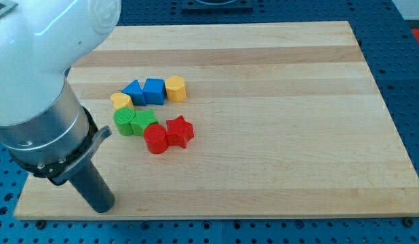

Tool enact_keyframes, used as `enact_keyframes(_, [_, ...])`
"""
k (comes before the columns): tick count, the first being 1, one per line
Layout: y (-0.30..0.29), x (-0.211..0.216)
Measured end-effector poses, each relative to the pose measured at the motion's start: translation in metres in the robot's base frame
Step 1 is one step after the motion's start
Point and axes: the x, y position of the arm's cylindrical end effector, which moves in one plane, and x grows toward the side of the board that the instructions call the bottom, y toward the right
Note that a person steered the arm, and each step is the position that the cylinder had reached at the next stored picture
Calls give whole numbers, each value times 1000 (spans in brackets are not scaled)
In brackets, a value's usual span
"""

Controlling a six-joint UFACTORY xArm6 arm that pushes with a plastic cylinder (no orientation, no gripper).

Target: Move your arm towards bottom center

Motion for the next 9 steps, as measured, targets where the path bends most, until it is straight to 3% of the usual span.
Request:
enact_keyframes(2, [-27,0])
enact_keyframes(5, [-22,-16])
enact_keyframes(7, [-12,9])
enact_keyframes(8, [28,7])
enact_keyframes(9, [116,-28])
